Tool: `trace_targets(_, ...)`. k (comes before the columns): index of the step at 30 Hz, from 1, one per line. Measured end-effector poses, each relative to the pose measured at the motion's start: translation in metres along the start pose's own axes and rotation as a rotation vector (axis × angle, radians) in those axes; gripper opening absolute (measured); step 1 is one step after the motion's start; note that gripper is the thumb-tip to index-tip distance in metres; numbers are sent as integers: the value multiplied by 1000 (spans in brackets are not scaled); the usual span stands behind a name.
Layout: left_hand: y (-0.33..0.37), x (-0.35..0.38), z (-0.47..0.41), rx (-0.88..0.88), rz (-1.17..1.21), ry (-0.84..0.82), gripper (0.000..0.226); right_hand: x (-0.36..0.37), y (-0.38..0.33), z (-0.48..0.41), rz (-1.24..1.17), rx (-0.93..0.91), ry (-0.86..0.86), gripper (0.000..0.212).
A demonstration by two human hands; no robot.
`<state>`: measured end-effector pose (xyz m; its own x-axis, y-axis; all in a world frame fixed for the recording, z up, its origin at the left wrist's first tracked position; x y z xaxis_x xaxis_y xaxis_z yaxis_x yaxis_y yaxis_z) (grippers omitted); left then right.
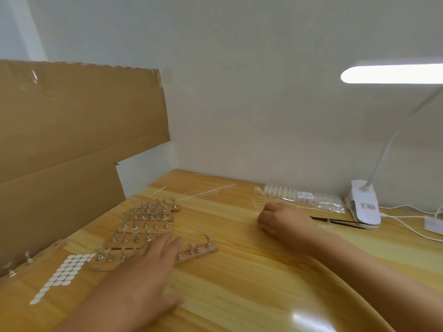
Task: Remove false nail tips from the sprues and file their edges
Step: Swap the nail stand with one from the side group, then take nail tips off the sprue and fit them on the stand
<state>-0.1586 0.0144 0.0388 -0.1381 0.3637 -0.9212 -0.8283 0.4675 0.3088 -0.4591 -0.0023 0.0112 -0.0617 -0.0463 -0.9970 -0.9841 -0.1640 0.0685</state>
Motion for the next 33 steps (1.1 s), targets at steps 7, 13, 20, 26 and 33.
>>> trace_targets(7, -26, 12, -19, -67, -164, 21, 88, -41, 32, 8, -475, 167, 478, 25)
trace_targets(13, -11, 21, -30, 2, -144, 1, 84, -58, 71, 37, -1105, 296, 660, 25)
trace_targets(20, 85, 57, -41, 456, 13, -222, 75, -59, 82, 113, -1397, 292, 639, 24)
trace_targets(26, 147, 18, -70, 613, 403, -459, 90, -79, 73, 182, -1299, 250, 588, 34)
trace_targets(33, 183, 10, -94, 364, 875, 72, 85, -82, 79, 197, -1251, 283, 677, 24)
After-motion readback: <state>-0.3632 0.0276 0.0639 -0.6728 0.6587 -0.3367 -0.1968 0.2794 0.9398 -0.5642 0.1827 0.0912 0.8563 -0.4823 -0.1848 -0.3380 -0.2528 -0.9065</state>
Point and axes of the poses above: each hand's wrist, its own z-axis away from the middle knuckle, its own x-axis out of the palm, y = z × x, the point moved 2 cm from there along -z, towards the middle knuckle, and after that the axes turned 7 degrees about -y, right-handed, at the moved point
